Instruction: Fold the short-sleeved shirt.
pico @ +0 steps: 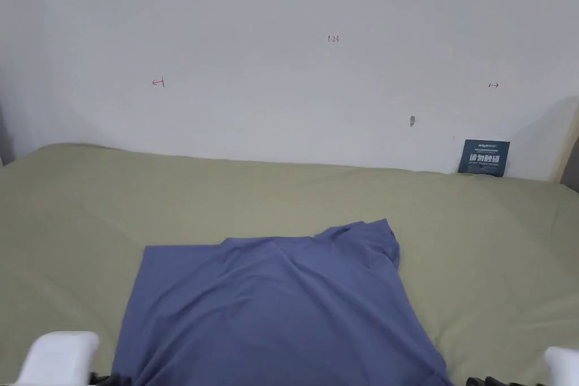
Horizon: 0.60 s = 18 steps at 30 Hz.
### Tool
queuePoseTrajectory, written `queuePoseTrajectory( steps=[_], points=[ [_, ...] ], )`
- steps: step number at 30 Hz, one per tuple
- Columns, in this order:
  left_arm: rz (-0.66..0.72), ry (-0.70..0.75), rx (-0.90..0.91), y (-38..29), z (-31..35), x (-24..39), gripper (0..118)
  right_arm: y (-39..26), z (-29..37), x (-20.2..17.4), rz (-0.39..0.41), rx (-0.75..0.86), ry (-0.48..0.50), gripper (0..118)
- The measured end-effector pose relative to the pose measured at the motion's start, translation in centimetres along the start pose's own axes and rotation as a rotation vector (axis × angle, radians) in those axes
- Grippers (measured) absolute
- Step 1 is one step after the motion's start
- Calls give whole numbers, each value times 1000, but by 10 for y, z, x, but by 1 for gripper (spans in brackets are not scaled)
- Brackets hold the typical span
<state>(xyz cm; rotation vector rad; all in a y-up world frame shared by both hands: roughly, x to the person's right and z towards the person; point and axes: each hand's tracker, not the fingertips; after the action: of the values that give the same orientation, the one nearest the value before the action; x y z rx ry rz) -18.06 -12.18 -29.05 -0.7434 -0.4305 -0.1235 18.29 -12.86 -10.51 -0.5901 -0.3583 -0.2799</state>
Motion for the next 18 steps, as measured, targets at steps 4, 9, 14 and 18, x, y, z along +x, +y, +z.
queuePoseTrajectory(
  steps=[4, 9, 14, 18],
  points=[
    [30, -105, 40, -33, 4, 46, 0, -29, 5, -32, 100, 14, -28, 2],
    [-41, -89, -64, -104, 3, 89, 0, -87, 10, -55, 141, -79, 24, 1],
    [-10, -129, -165, -145, -1, 95, 0, -119, 9, -64, 174, -170, 59, 1],
    [22, -121, -141, -138, 0, 79, 0, -114, 11, -61, 168, -155, 66, 1]
  ],
)
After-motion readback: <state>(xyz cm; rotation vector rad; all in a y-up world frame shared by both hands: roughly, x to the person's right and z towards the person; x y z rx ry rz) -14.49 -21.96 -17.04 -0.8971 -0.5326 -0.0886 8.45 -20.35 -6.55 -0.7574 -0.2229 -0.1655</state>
